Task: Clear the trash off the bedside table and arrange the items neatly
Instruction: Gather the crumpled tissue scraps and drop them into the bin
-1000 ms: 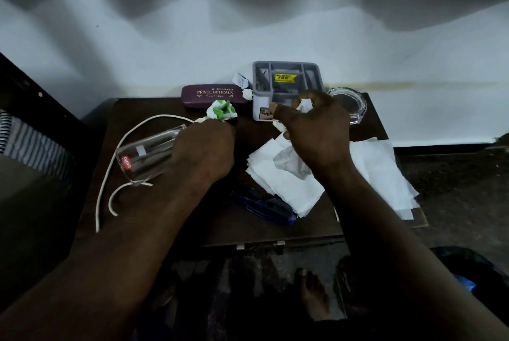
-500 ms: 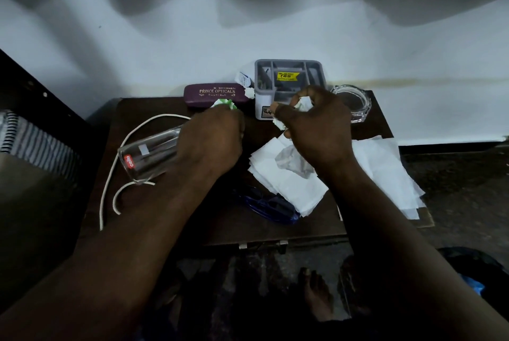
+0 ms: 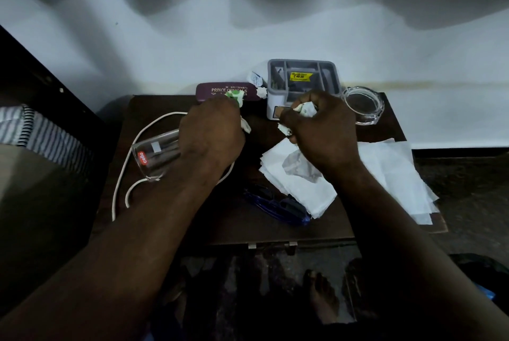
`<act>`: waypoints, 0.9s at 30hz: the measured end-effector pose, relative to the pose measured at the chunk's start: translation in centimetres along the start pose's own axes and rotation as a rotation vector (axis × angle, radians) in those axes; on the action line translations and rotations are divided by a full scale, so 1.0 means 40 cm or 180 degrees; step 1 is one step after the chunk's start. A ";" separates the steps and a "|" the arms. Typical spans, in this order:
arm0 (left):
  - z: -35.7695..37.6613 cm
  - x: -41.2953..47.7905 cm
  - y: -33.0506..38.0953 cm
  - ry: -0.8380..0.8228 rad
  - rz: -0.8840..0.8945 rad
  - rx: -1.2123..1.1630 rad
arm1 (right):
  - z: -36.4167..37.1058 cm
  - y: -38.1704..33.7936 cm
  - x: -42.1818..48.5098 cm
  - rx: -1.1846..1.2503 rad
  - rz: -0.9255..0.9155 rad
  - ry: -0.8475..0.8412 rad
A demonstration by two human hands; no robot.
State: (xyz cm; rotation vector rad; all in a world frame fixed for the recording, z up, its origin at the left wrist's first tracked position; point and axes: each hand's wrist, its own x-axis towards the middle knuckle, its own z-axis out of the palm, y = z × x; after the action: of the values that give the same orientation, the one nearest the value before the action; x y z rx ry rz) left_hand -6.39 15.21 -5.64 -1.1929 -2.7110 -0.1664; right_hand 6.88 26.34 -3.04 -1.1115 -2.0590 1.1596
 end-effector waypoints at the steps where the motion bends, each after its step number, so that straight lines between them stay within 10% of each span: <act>1: -0.001 0.002 -0.004 0.0031 0.0006 -0.0055 | 0.001 0.001 -0.001 0.0006 -0.0001 -0.0004; 27: 0.007 -0.008 0.011 -0.0350 -0.0056 -0.0069 | 0.019 0.002 -0.005 -0.0116 -0.0049 -0.0105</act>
State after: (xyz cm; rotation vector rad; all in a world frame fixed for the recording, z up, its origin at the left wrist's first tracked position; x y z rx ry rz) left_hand -5.88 15.33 -5.98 -1.2192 -2.8217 -0.1367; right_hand 6.44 25.87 -3.49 -1.0987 -2.1181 1.1446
